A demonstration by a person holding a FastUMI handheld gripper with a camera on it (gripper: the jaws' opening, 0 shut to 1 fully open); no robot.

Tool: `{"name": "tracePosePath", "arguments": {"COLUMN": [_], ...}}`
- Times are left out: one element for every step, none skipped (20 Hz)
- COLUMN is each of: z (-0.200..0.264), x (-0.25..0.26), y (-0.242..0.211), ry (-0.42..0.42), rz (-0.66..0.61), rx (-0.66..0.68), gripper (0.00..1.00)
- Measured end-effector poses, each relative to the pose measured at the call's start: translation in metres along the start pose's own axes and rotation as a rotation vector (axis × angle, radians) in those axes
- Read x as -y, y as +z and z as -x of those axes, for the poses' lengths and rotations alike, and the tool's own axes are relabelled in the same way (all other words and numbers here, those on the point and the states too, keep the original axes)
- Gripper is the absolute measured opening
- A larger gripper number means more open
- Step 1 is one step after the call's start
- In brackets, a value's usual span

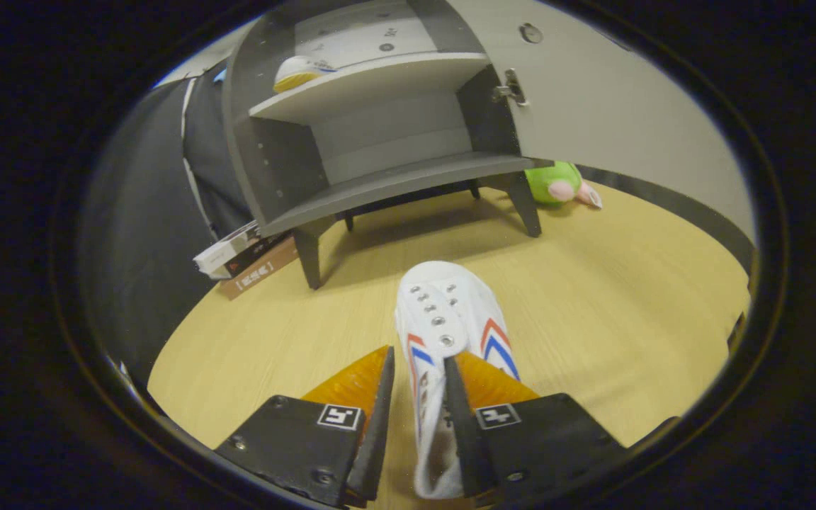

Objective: Open the shoe cabinet door, grab the shoes and put them into the shoe cabinet, then close the shoe cabinet door.

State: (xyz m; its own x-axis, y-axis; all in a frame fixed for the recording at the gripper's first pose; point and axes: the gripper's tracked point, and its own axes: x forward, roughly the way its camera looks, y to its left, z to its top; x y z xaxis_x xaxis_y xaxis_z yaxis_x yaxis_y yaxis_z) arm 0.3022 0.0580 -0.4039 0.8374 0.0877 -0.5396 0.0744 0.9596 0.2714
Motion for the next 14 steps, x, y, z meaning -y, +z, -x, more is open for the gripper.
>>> {"name": "tracePosePath", "arguments": {"z": [-0.003,-0.001,0.0,0.001,0.003,0.005,0.006,0.008,0.01,0.012,0.015,0.021,0.026,0.031], "x": [-0.001,-0.003,-0.001,-0.003,-0.005,-0.008,-0.009,-0.009,-0.01,-0.012,-0.013,-0.014,-0.015,-0.015], "y": [0.002,-0.001,-0.003,-0.001,0.002,0.004,0.006,0.007,0.008,0.01,0.013,0.016,0.021,0.023], "ry": [0.02,0.043,0.061,0.076,0.093,0.111,0.126,0.13,0.133,0.139,0.139,0.138,0.13,0.119], "rz": [-0.027,-0.028,-0.022,-0.018,-0.013,-0.013,-0.013,-0.007,0.003,0.013,0.026,0.037,0.048,0.06], "rx": [-0.007,-0.012,-0.019,-0.01,0.01,0.029,0.044,0.055,0.062,0.07,0.078,0.09,0.103,0.114], "gripper": [0.35,0.25,0.22,0.18,0.14,0.11,0.1,0.09,0.09,0.07,0.07,0.06,0.05,0.05]}}
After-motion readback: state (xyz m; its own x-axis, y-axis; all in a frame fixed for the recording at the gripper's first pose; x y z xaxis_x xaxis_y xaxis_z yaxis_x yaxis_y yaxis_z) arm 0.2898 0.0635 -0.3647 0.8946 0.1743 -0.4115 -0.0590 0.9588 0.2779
